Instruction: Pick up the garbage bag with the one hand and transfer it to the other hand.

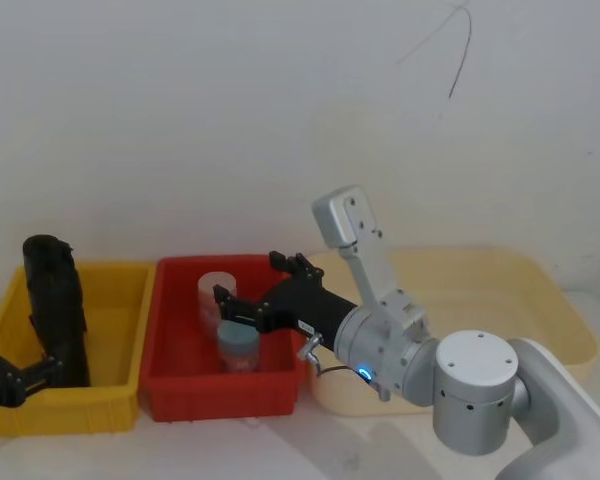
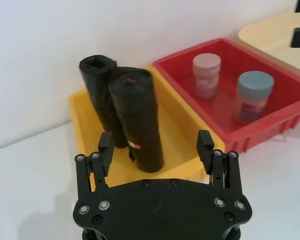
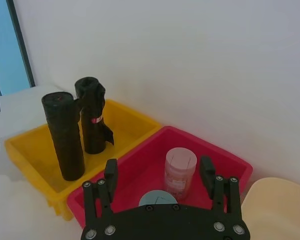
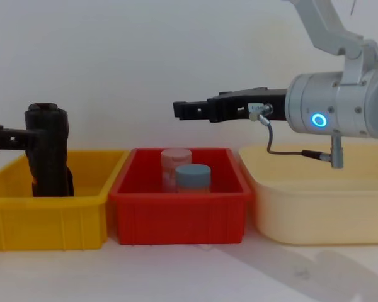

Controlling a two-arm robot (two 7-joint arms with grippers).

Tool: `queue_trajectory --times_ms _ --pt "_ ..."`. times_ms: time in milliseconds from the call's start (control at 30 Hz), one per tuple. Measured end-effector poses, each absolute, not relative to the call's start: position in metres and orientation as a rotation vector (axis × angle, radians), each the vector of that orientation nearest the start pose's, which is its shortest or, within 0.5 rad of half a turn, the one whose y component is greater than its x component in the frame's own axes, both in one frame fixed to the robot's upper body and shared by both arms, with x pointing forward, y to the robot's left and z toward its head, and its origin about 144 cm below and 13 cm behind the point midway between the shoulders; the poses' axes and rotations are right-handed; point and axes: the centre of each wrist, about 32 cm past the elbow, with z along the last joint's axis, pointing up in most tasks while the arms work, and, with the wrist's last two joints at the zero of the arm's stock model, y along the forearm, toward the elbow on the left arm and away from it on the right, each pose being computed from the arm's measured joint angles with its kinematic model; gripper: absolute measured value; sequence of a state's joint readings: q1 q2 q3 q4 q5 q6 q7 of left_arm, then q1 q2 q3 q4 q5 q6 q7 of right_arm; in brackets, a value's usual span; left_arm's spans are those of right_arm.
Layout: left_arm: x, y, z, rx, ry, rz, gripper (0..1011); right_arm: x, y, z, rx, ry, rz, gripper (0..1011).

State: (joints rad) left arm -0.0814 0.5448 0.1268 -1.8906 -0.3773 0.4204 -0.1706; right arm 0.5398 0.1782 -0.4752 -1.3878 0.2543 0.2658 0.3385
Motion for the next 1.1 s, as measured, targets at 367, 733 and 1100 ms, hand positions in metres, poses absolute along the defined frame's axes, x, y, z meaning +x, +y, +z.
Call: queue_trajectory --times_ms 367,733,1100 --pt "0.477 0.304 1.271 0.227 -0.032 1.211 1001 0.573 -0.148 1.26 -0.119 -0.055 -0.829 1002" --pt "0.499 0.296 1.259 0.184 -0.006 1.192 1001 0.572 -0.15 1.26 -0.108 -0.04 -0.816 1001" --pt "0.511 0.288 1.251 0.168 0.011 1.212 1001 0.571 -0.152 1.26 -0.108 -0.034 -0.811 1002"
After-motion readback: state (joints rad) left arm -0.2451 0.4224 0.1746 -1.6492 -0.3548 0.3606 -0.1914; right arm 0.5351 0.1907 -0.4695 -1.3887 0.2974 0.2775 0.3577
